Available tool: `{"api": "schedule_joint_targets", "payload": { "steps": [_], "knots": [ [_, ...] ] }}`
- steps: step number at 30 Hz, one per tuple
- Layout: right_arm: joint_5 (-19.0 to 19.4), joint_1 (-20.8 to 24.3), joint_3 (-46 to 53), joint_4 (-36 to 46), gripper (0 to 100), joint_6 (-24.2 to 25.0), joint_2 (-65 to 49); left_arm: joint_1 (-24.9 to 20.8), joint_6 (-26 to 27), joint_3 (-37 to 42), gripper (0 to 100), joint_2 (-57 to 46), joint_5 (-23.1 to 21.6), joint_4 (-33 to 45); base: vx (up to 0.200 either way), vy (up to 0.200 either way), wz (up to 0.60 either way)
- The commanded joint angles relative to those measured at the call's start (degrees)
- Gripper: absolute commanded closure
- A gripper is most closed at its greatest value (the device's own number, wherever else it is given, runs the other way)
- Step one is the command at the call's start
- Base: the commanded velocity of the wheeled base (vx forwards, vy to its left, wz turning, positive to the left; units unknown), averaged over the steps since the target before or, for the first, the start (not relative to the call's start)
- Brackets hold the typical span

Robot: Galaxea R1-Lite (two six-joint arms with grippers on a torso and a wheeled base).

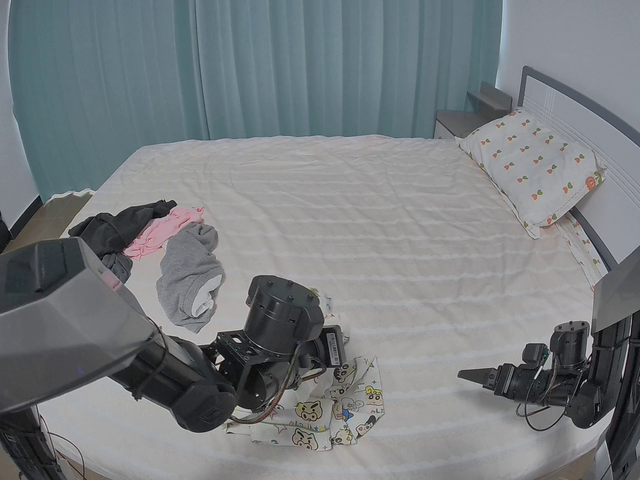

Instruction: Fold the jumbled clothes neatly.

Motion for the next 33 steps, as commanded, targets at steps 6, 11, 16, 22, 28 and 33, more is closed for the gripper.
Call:
{"api": "schedule_joint_targets", "payload": {
  "steps": [6, 11, 16, 22, 28, 33],
  "knots": [
    [0.01, 0.07, 0.92, -0.67, 0, 0.0, 0.51, -0.78, -3.24, -0.9, 0, 0.84, 0.25, -0.06, 0.0, 0.0, 0.0],
    [0.01, 0.07, 0.92, -0.67, 0, 0.0, 0.86, 1.41, -3.5, 1.73, 0, -3.56, 0.6, 0.21, 0.0, 0.0, 0.0],
    [-0.08, 0.16, 0.92, -0.67, 0, 0.0, 0.86, 5.19, -4.2, 9.73, 0, -9.8, -0.01, -0.06, 0.0, 0.0, 0.0],
    [-0.16, 1.65, 0.84, -0.67, 0, 0.0, 0.51, 5.63, -16.33, 16.59, 0, -12.26, -0.98, -1.99, -0.033, 0.0, 0.0],
    [-5.09, 5.26, -0.13, -0.76, 0, 0.18, -0.46, 8.09, -21.78, 25.64, 0, -9.62, -7.22, -15.88, -0.167, 0.0, 0.0],
    [-9.3, 7.81, -7.87, -0.58, 0, 0.71, -1.42, 9.15, -21.78, 28.81, 0, -5.93, -9.24, -23.7, 0.0, 0.0, 0.0]
  ]
}}
